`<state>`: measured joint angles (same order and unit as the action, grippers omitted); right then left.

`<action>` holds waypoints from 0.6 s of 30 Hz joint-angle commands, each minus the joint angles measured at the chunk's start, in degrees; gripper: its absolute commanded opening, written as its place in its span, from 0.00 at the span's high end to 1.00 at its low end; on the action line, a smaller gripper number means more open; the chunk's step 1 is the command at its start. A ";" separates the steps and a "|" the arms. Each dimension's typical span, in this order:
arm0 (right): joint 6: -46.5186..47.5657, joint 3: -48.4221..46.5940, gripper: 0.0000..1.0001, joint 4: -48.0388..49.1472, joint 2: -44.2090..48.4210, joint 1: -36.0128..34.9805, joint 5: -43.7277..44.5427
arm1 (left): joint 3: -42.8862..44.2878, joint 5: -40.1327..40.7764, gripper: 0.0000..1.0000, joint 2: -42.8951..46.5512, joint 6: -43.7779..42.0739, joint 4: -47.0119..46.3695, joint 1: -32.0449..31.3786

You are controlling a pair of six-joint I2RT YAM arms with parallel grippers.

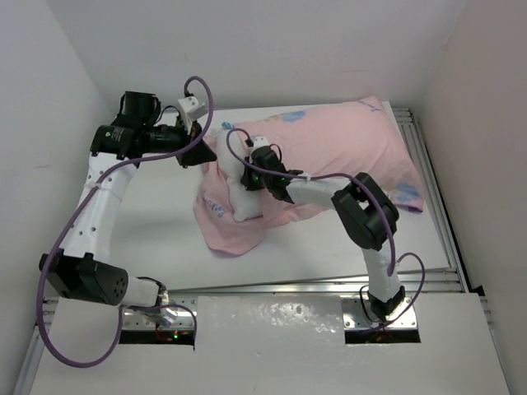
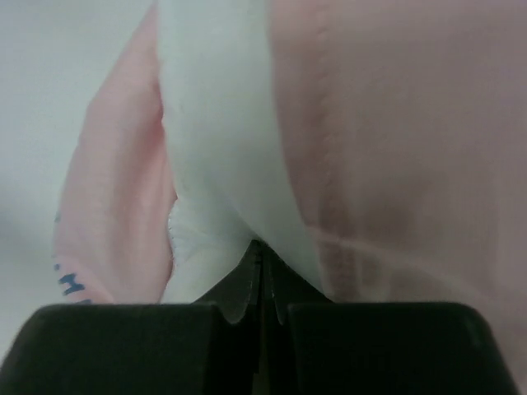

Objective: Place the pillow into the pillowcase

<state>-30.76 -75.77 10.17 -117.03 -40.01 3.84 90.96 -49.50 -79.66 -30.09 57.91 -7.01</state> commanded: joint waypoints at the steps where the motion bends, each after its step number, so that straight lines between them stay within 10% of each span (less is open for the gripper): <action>1: -1.31 2.47 1.00 -0.96 -5.47 -0.16 5.23 | 1.33 -6.07 1.00 0.82 5.13 -4.46 0.41; 6: -2.54 4.92 1.00 4.32 -3.56 -0.16 -2.15 | -13.68 13.84 0.97 -1.01 6.33 -8.59 0.41; 10: -5.52 7.73 1.00 8.44 -1.62 -0.24 -5.93 | -27.72 16.62 0.45 -1.38 16.18 -23.95 -0.11; 18: -6.77 11.78 1.00 12.15 1.54 -0.42 -7.44 | -32.25 36.65 0.35 -7.25 23.49 -42.70 -7.76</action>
<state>-36.69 -66.04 25.45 -115.94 -40.58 -2.17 56.53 -21.06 -84.79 -10.50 26.81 -12.91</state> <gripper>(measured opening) 0.001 0.643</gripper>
